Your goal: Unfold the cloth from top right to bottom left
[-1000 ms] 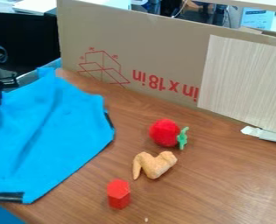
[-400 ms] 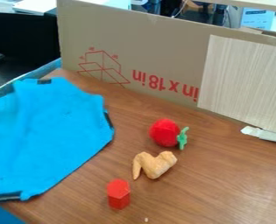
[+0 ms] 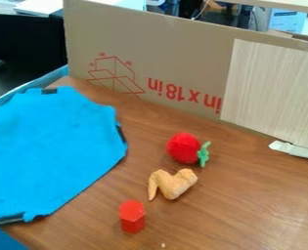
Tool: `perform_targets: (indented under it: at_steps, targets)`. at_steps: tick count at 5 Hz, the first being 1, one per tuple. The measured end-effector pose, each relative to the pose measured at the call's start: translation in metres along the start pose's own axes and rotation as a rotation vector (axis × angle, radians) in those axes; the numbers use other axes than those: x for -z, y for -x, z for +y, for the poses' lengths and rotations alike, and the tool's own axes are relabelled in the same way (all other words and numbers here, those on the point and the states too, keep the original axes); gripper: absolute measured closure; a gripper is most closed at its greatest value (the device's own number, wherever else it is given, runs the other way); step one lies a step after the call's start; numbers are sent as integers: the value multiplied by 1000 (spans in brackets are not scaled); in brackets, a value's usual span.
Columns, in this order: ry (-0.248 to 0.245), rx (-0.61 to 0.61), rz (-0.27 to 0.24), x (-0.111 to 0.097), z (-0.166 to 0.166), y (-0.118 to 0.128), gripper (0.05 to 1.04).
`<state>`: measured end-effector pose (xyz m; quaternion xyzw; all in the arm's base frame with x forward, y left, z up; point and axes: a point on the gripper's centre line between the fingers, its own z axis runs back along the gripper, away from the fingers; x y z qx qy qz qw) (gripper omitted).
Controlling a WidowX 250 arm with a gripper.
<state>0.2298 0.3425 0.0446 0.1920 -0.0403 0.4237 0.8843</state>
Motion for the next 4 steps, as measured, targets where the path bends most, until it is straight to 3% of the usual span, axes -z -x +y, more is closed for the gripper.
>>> perform_targets:
  at_steps: [1, 2, 3, 4]
  targets:
    - [-36, 43, -52, -12, -2, -3, 330]
    - [-45, 53, -63, -15, -1, 0, 91]
    - [9, 150, -63, -33, -22, 12, 82]
    - [55, 163, -45, -48, -40, 22, 82]
